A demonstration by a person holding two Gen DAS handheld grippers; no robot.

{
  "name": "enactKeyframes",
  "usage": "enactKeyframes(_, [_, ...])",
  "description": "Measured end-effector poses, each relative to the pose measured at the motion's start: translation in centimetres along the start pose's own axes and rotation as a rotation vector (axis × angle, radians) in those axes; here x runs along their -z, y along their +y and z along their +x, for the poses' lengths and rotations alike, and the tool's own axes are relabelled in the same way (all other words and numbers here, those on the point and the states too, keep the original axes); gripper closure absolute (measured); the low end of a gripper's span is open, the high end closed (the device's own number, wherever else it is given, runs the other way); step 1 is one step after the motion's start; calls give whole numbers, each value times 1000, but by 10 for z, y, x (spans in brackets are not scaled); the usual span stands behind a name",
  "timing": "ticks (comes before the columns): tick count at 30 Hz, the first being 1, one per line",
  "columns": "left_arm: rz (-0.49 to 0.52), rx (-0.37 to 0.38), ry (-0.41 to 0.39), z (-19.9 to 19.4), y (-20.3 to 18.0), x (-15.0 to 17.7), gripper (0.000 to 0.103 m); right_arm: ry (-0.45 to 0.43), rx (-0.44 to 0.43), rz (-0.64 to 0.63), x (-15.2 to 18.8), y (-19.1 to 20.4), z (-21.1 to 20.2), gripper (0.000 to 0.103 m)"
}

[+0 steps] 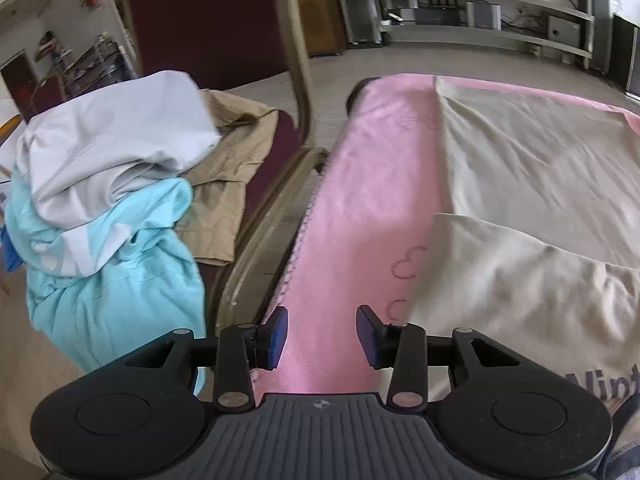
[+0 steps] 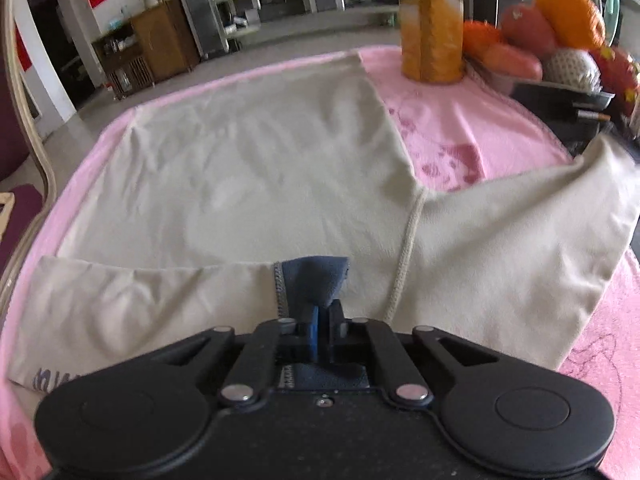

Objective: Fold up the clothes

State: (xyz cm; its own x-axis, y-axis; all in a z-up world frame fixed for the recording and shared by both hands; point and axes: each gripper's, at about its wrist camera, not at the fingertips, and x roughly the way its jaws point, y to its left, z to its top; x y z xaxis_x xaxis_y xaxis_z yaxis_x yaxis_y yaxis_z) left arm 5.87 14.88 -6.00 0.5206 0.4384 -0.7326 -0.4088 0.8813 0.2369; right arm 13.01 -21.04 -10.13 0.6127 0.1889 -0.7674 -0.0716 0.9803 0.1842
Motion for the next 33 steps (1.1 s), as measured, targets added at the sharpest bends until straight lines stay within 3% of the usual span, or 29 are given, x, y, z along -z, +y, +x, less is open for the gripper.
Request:
enactKeyframes(7, [-4,16,-7,-2,5,2,63,-183,-81,53,-3,-6,-56,99])
enactKeyframes(11, [-1,36,12,1,2,2,63,-211,-27,96,-9,-20,-62,99])
enactKeyframes(17, [61,48,9,0,-11,5,63,-56,39,77,-9,-22,-26,96])
enactKeyframes(19, [50,124,0,-4,-10,6,67,6,107,54,-5,-19,-14,86])
enactKeyframes(21, [27,231,-11,-9,-7,6,69,-13,127,44,-5,-18,-18,86])
enactKeyframes(24, [-24,409,7,-11,-4,4,76,-62,-25,69,-6,-22,-35,86])
enactKeyframes(27, [-35,486,69,-1,-10,5,79,60,-205,167,-1,-30,-19,89])
enactKeyframes(28, [-22,469,96,3,-11,7,79,104,-237,196,1,-32,-11,90])
enactKeyframes(30, [4,434,151,10,-14,12,79,161,-207,215,4,-35,4,90])
enactKeyframes(31, [17,417,179,14,-15,15,78,169,-193,215,5,-37,8,97])
enactKeyframes(33, [41,380,229,19,-16,20,76,181,-175,226,5,-43,9,100])
